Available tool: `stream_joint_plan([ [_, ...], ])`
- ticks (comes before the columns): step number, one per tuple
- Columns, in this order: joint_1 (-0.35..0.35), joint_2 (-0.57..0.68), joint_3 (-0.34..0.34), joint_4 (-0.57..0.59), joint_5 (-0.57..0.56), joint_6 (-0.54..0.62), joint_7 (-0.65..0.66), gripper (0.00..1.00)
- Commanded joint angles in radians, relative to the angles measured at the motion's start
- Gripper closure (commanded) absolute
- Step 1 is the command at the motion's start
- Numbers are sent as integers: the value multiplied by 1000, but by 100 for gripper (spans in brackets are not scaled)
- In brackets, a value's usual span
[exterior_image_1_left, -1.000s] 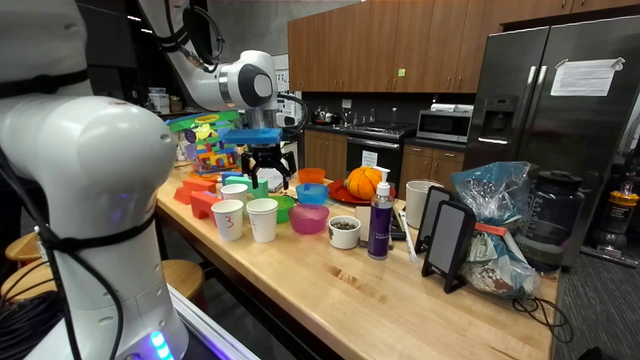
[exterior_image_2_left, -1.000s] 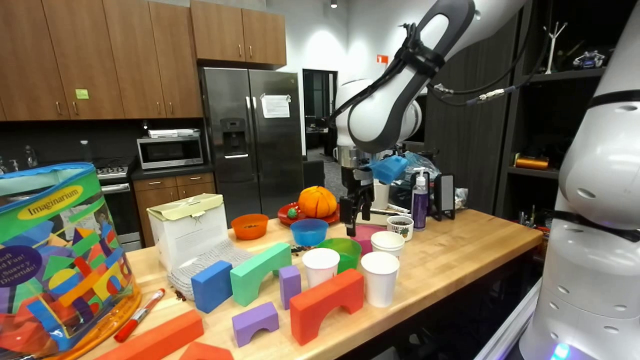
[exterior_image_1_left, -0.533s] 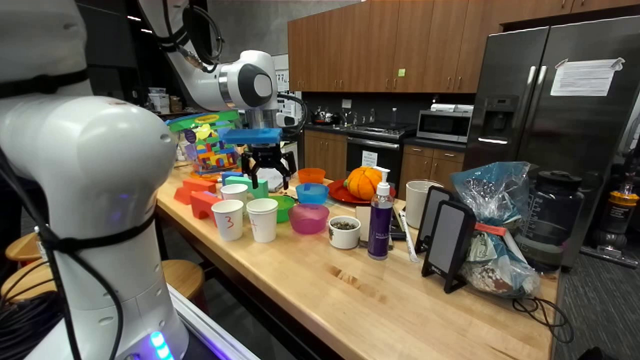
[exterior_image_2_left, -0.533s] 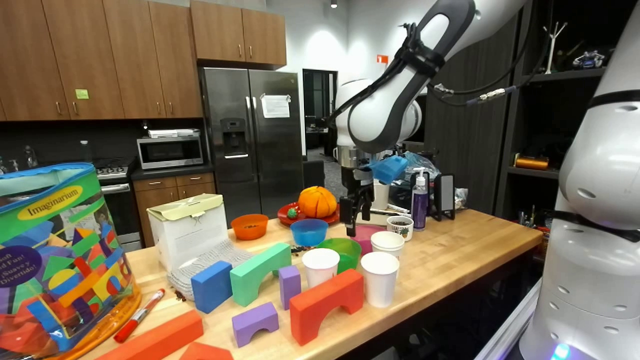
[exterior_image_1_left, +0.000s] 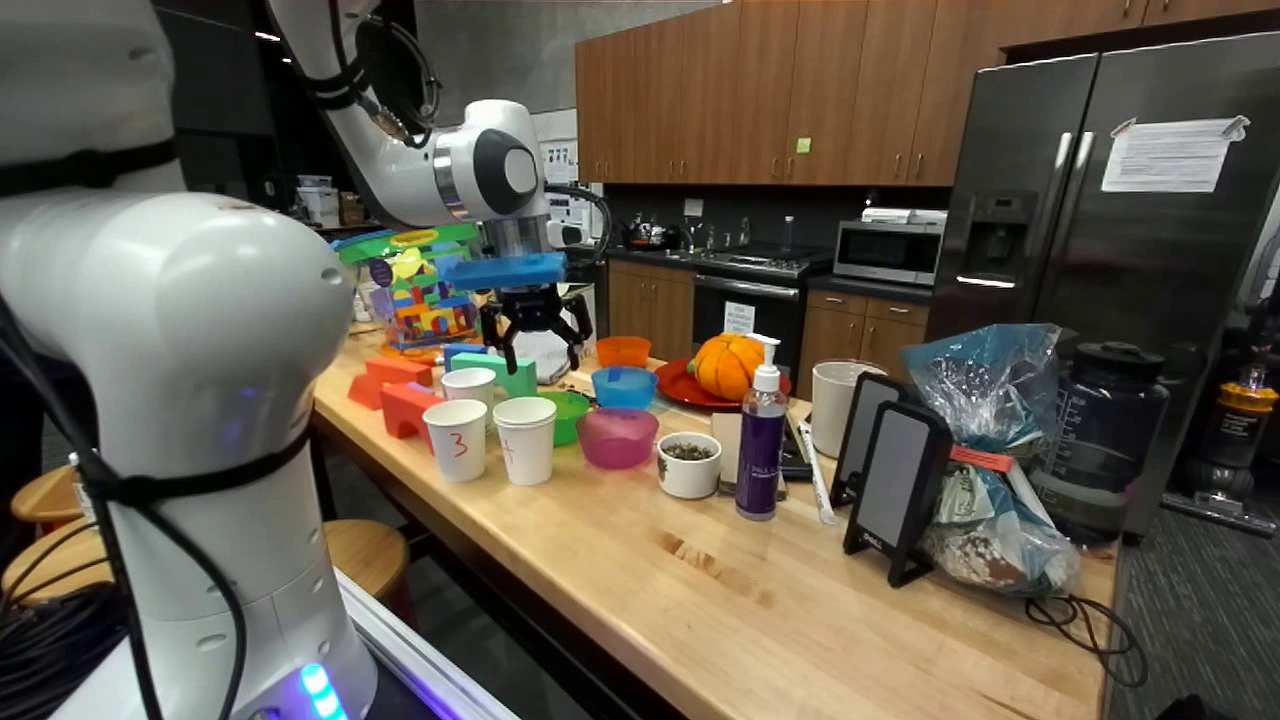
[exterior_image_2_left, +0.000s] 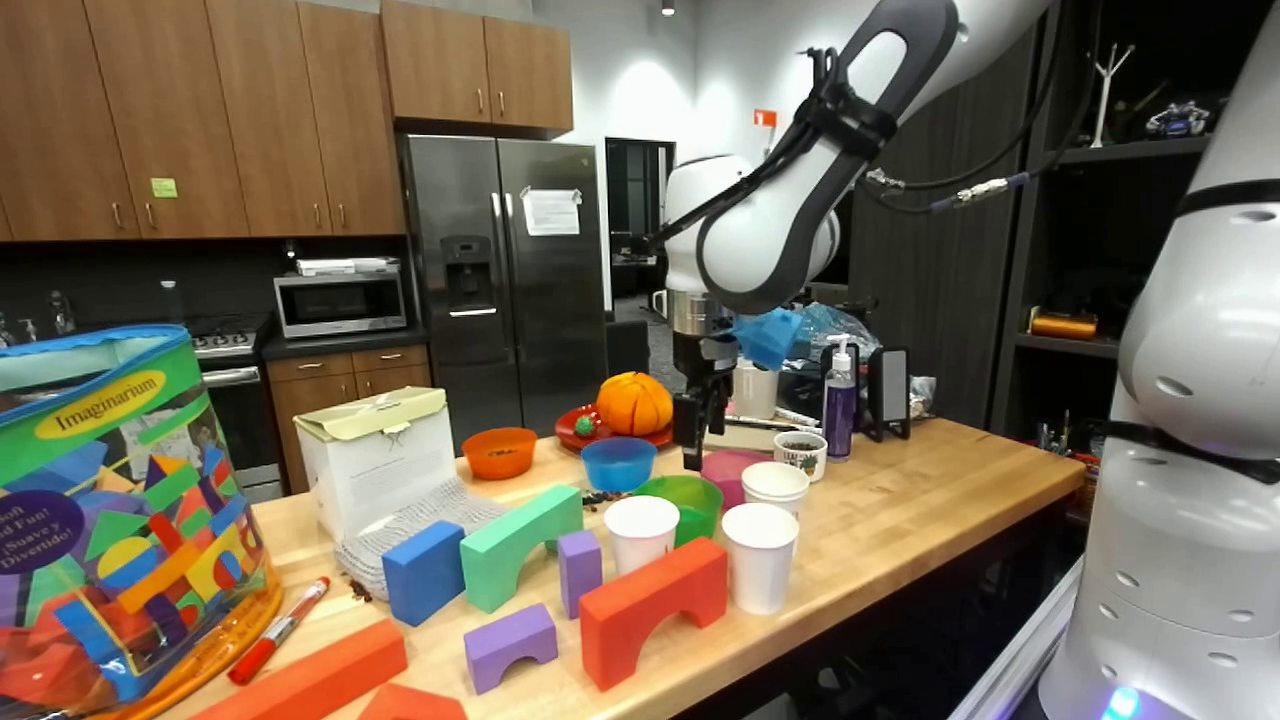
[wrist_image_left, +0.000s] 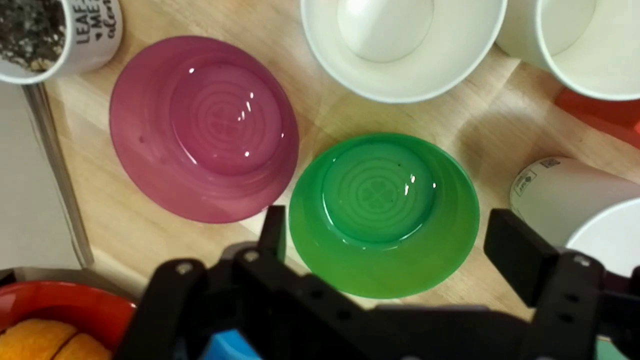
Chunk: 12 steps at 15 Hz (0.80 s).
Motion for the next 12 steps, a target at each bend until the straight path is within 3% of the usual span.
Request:
stream_joint_plan([
  [1, -5, 21, 3, -2, -71, 80, -62, 0],
  [7, 9, 127, -21, 22, -40, 223, -267, 0],
  [12, -3, 205, -15, 43, -41, 255, -367, 0],
])
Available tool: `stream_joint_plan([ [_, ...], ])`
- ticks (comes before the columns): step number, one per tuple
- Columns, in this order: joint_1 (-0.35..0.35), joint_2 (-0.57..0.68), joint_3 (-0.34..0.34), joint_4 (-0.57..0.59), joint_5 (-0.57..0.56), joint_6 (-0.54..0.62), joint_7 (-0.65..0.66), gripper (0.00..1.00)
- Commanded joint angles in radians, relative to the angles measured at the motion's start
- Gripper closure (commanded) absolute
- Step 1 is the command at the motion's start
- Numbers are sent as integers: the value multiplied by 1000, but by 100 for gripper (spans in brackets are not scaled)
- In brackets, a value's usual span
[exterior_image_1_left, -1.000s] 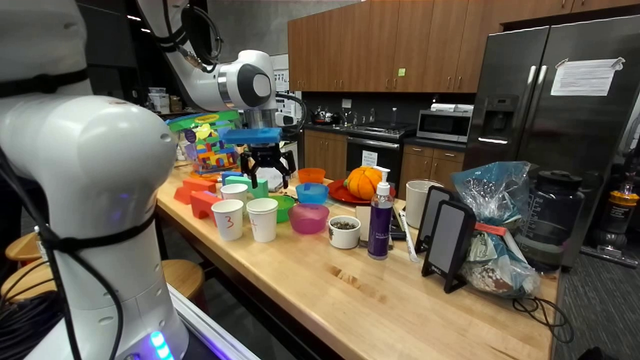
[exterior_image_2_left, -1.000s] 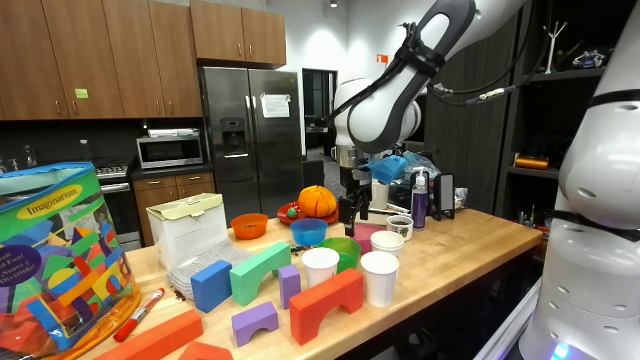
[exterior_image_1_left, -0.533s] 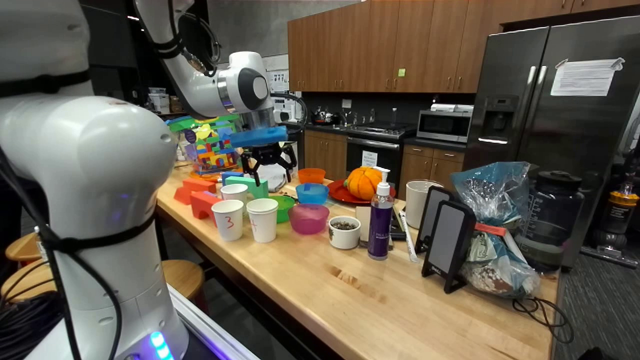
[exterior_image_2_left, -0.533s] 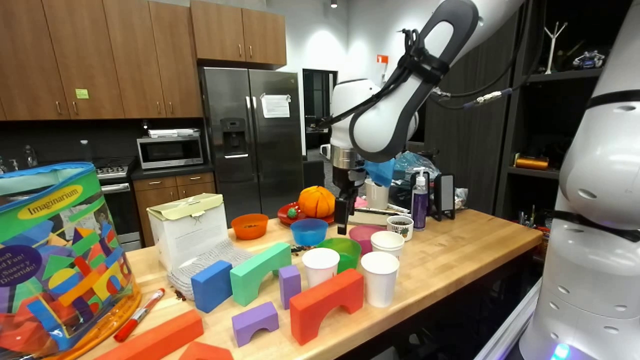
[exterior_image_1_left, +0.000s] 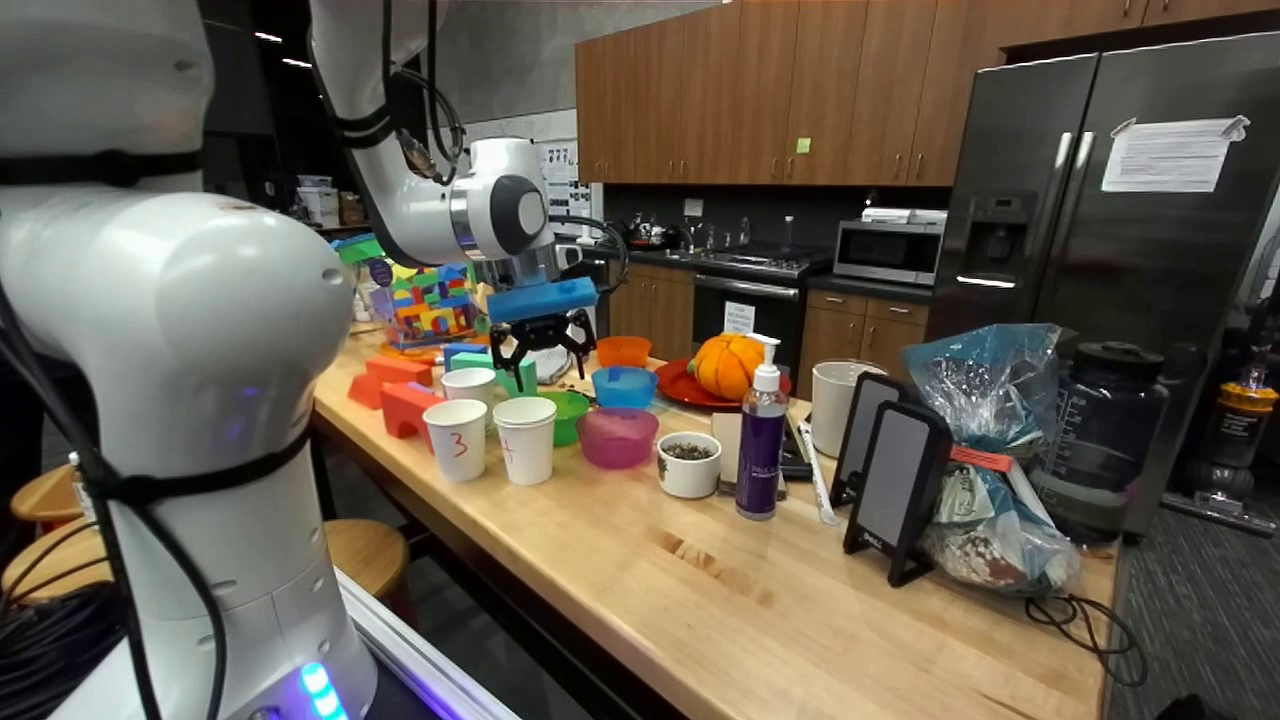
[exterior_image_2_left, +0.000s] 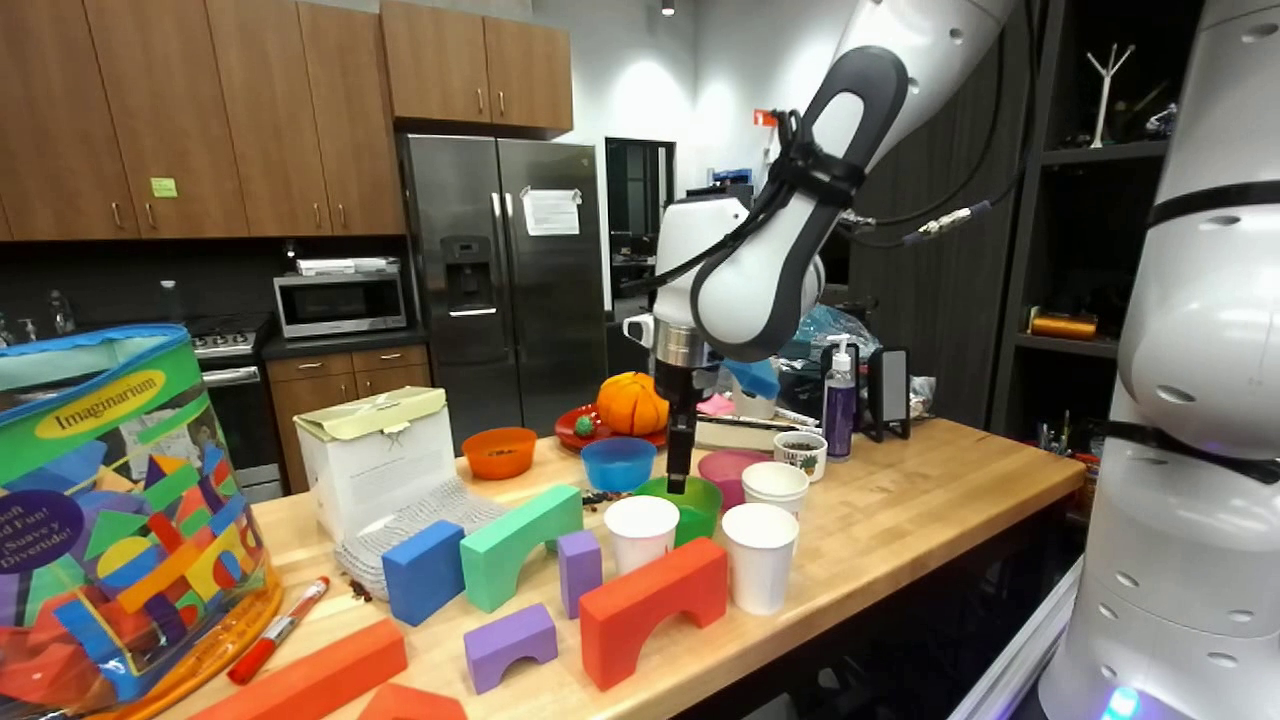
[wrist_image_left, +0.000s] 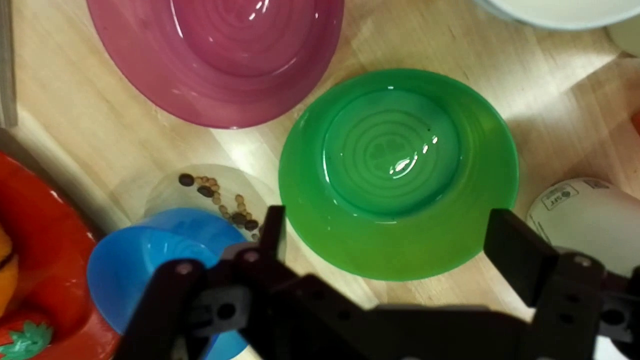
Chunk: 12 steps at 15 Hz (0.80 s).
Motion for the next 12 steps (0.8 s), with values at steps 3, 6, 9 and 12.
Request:
stream_joint_plan([
  [3, -14, 75, -5, 32, 3, 26, -94, 0],
  [6, -26, 92, -4, 35, 8, 38, -116, 0],
  [9, -44, 112, -4, 34, 26, 67, -151, 0],
  [12, -66, 127, 1, 33, 51, 90, -188, 0],
])
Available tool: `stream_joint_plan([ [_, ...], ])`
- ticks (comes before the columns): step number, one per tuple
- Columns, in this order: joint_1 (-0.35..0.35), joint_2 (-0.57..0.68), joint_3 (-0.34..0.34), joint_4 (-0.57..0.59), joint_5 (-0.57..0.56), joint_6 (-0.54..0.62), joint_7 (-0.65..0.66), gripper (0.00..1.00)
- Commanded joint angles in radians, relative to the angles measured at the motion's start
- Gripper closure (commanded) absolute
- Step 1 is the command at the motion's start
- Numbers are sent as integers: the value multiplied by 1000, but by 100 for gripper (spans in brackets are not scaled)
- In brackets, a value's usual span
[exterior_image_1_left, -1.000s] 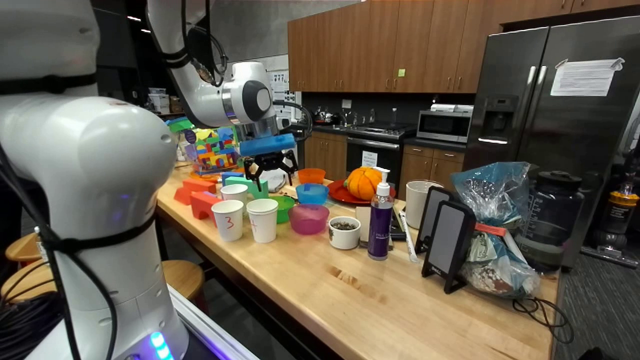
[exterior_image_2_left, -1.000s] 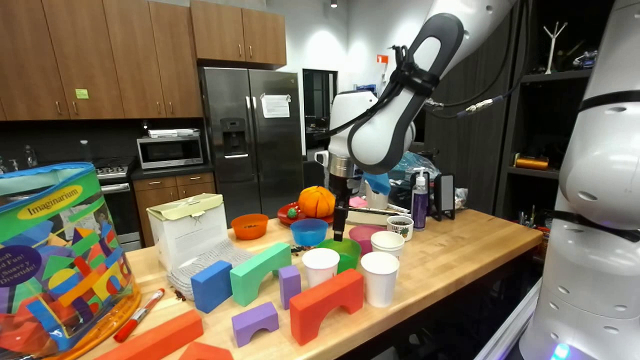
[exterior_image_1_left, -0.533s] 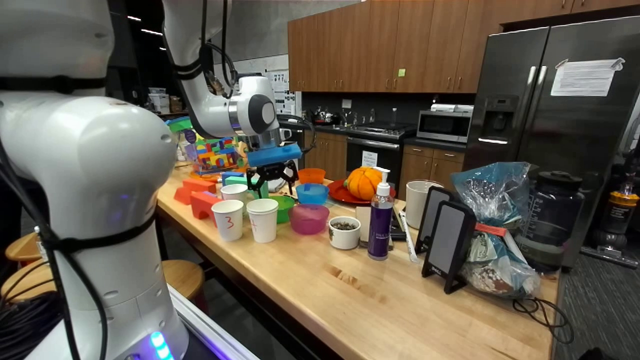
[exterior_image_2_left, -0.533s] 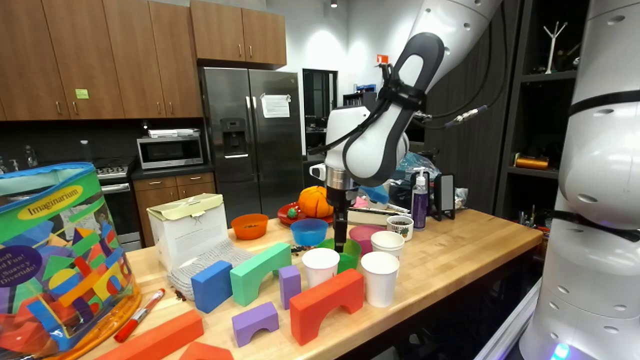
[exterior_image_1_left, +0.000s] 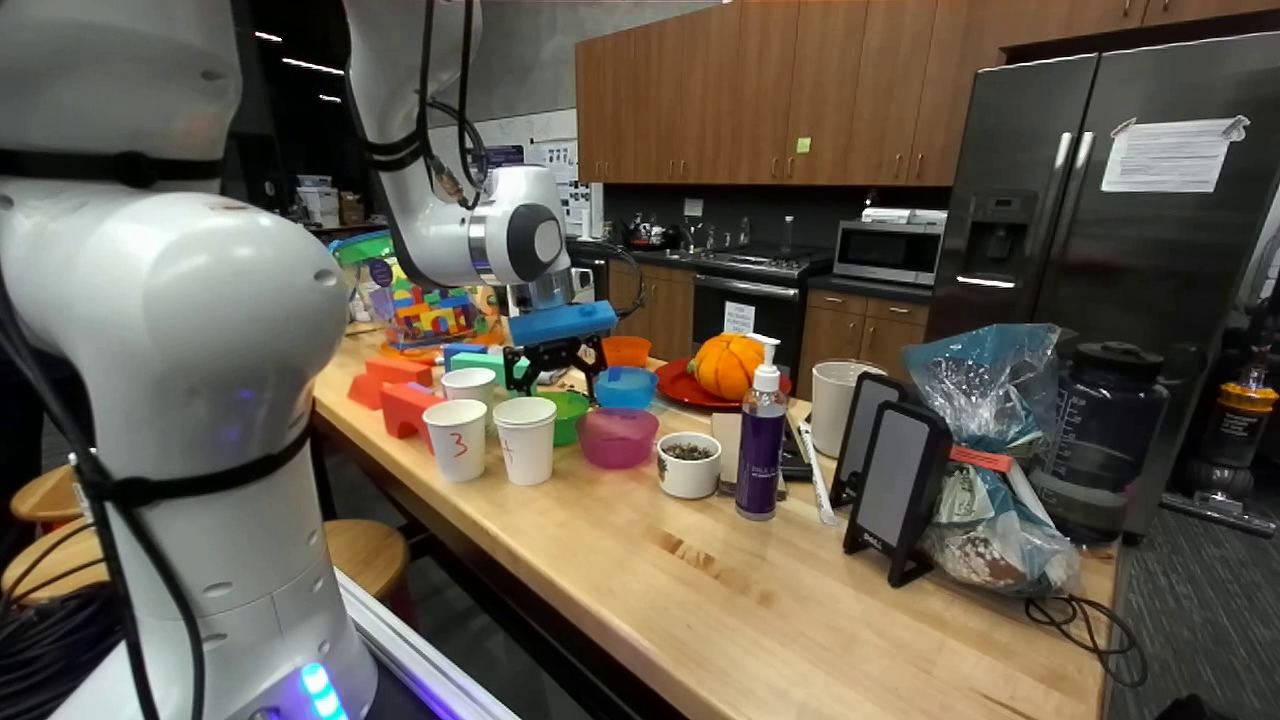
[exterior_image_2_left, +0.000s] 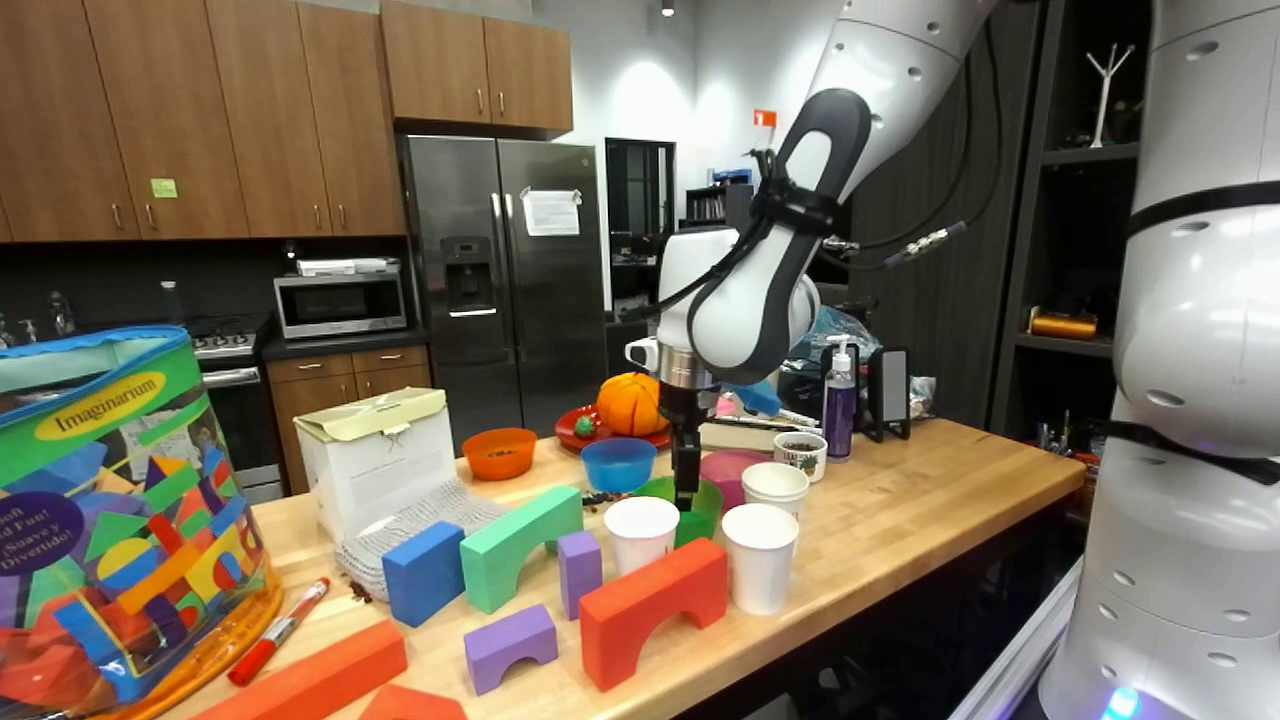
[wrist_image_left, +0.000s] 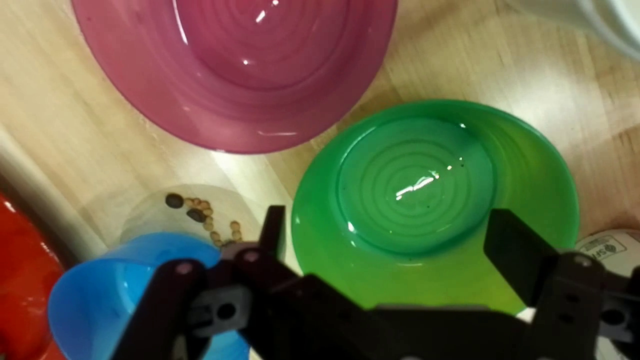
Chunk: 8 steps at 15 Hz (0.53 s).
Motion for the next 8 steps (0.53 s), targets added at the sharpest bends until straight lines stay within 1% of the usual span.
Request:
stream_joint_plan([
  [1, -33, 26, 5, 8, 49, 34, -75, 0],
  [8, -72, 49, 26, 34, 170, 30, -192, 0],
])
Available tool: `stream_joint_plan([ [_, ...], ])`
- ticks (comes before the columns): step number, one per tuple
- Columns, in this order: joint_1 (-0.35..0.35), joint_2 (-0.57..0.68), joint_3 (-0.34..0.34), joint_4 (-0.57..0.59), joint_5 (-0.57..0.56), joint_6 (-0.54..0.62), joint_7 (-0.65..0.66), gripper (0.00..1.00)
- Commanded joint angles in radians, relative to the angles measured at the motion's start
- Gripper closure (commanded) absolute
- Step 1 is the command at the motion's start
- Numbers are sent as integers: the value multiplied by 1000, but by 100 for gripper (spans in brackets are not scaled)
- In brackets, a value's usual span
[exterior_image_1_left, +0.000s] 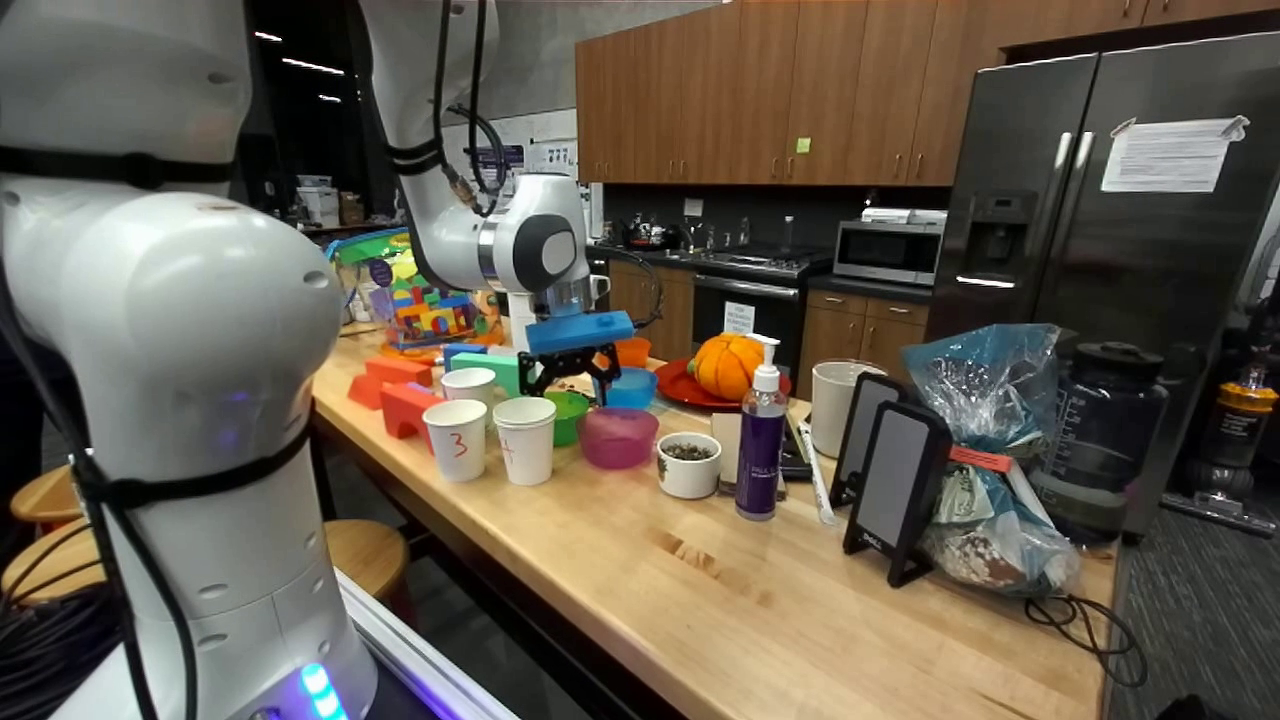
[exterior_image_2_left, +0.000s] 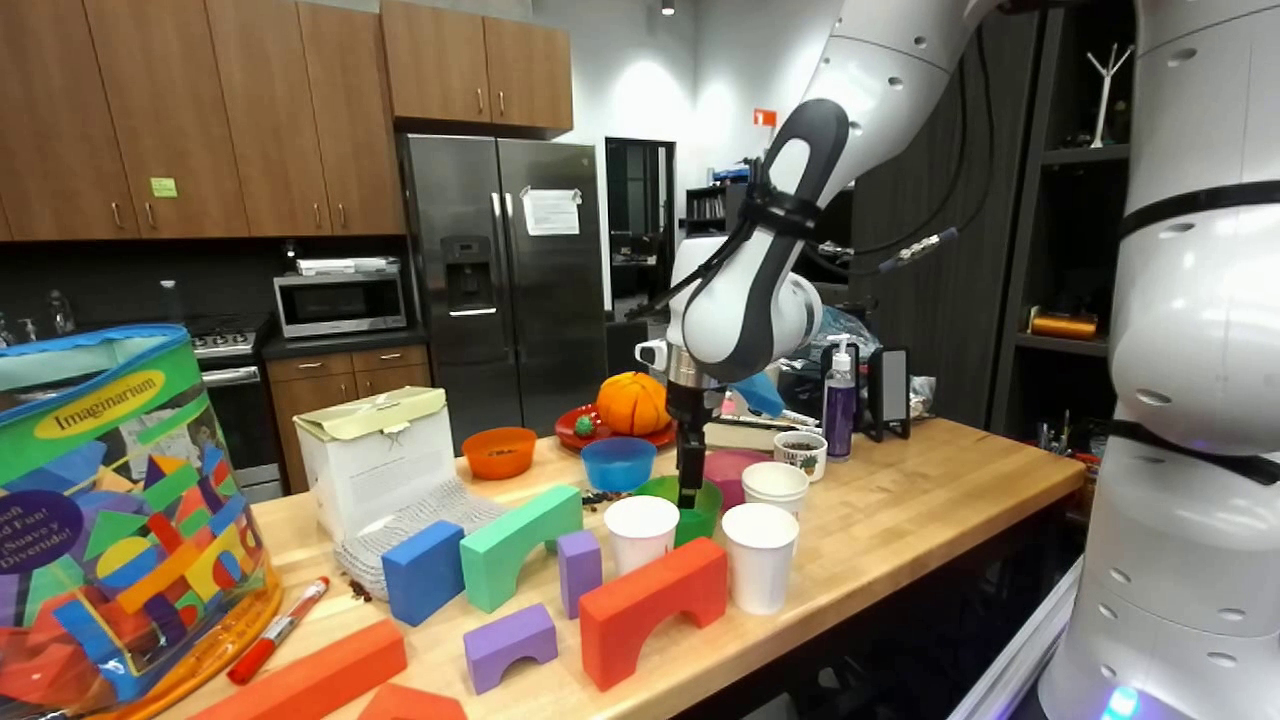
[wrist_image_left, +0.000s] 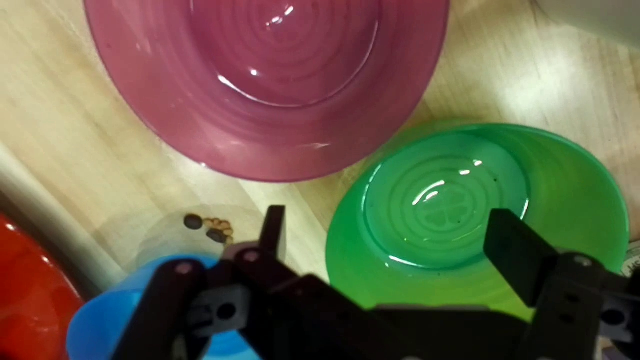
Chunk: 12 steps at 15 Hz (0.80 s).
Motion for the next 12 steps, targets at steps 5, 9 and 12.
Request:
stream_joint_plan([
  [5, -44, 20, 27, 43, 96, -10, -110, 0],
  [9, -54, 41, 34, 66, 129, -24, -144, 0],
  [12, -61, 58, 40, 78, 133, -32, -152, 0],
])
